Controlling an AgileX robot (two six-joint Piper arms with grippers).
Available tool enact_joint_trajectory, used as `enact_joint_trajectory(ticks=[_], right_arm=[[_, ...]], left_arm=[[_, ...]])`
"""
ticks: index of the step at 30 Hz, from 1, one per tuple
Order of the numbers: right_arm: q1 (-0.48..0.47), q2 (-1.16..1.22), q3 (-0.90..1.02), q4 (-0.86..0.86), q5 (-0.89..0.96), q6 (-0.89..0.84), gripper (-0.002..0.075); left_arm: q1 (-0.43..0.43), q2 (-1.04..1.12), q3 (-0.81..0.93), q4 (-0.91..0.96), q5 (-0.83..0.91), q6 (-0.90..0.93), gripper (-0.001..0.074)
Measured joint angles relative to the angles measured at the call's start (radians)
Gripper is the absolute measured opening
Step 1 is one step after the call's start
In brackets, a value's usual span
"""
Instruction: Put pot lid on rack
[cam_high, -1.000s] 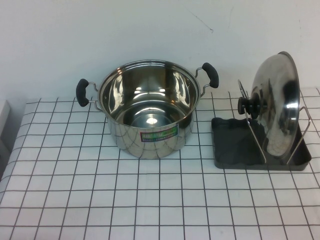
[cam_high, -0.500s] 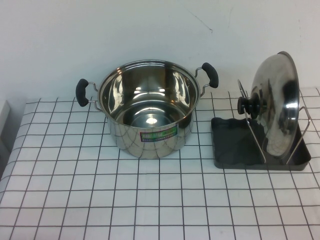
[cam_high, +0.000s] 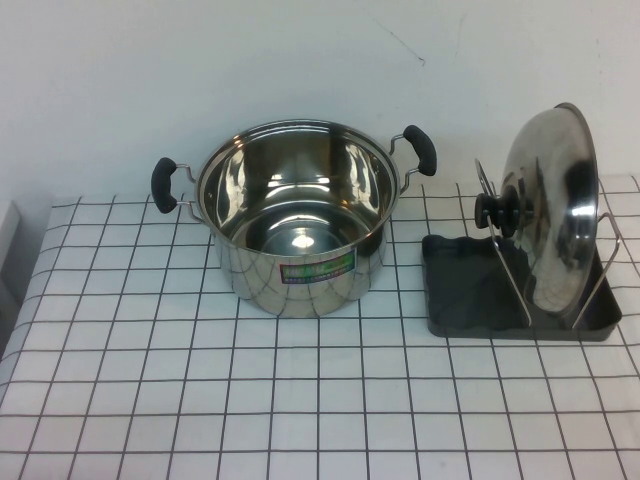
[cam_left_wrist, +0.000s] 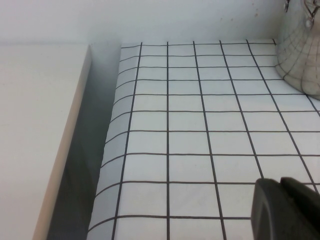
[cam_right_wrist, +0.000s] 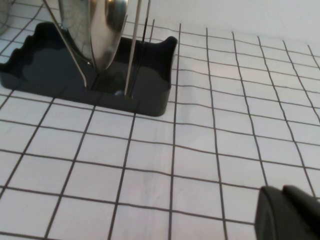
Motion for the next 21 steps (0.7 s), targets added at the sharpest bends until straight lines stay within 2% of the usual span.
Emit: enact_joint_trajectory(ticks=[21], right_arm=[[0.000, 0.000, 0.000, 0.000, 0.000, 0.035, -0.0001]], left_arm=[[0.000, 0.000, 0.000, 0.000, 0.000, 0.000, -0.0002]])
